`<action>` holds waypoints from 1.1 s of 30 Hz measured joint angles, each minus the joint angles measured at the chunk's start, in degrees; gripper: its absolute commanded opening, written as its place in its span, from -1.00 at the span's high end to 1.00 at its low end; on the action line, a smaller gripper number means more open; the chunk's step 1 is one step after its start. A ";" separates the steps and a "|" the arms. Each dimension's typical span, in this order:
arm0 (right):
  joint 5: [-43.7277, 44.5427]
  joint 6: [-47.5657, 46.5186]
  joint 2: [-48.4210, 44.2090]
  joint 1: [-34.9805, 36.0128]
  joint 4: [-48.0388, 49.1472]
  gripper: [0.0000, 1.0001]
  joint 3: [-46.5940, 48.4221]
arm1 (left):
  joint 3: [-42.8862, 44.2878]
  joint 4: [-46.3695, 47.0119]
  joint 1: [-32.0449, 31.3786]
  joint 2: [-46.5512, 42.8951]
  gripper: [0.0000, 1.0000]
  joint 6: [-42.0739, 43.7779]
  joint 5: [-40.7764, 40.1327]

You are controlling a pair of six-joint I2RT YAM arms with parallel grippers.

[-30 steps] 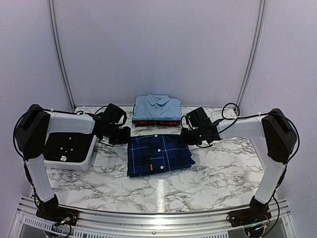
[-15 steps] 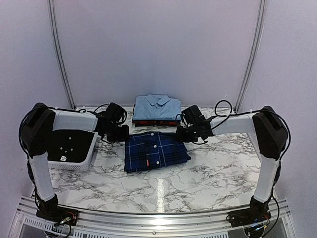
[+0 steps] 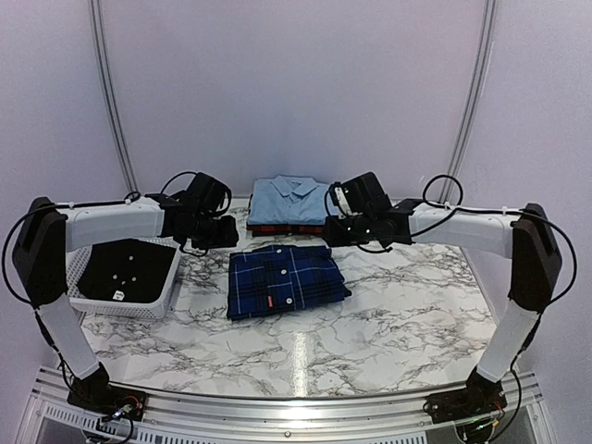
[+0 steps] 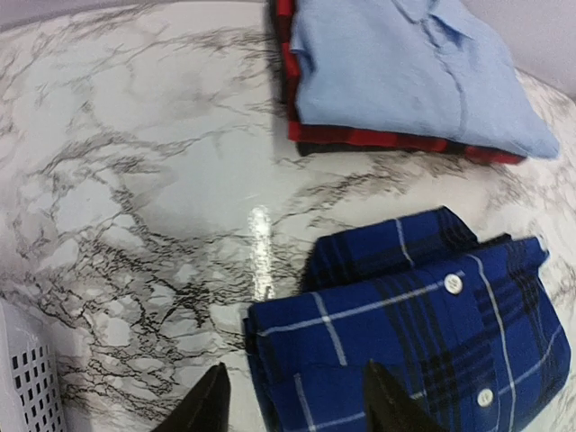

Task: Fold and stack the long sleeve shirts
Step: Adjust the square-folded shirt at the center of the board.

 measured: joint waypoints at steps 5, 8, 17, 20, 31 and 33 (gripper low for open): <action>-2.29 -0.87 -0.81 6.10 1.05 0.50 -3.02 | 0.02 0.13 -4.42 -1.51 0.47 -1.60 3.08; -4.85 -1.66 2.64 7.02 1.31 0.25 -3.96 | 0.02 0.55 -6.64 -0.20 0.54 -2.80 5.60; -6.03 -3.17 14.78 5.99 3.30 -0.15 -0.79 | 0.11 2.86 -8.33 8.41 0.56 -6.05 10.05; -5.66 -3.10 14.05 6.14 2.73 -0.18 -1.20 | 0.11 3.23 -8.22 9.35 0.55 -6.12 10.32; -4.66 -3.89 7.50 -0.17 -0.66 0.12 2.60 | 1.97 3.52 -8.85 9.68 0.57 -6.05 10.78; -4.72 -4.17 7.91 -1.84 -0.59 0.07 2.86 | 3.52 3.54 -9.73 10.12 0.58 -6.19 10.75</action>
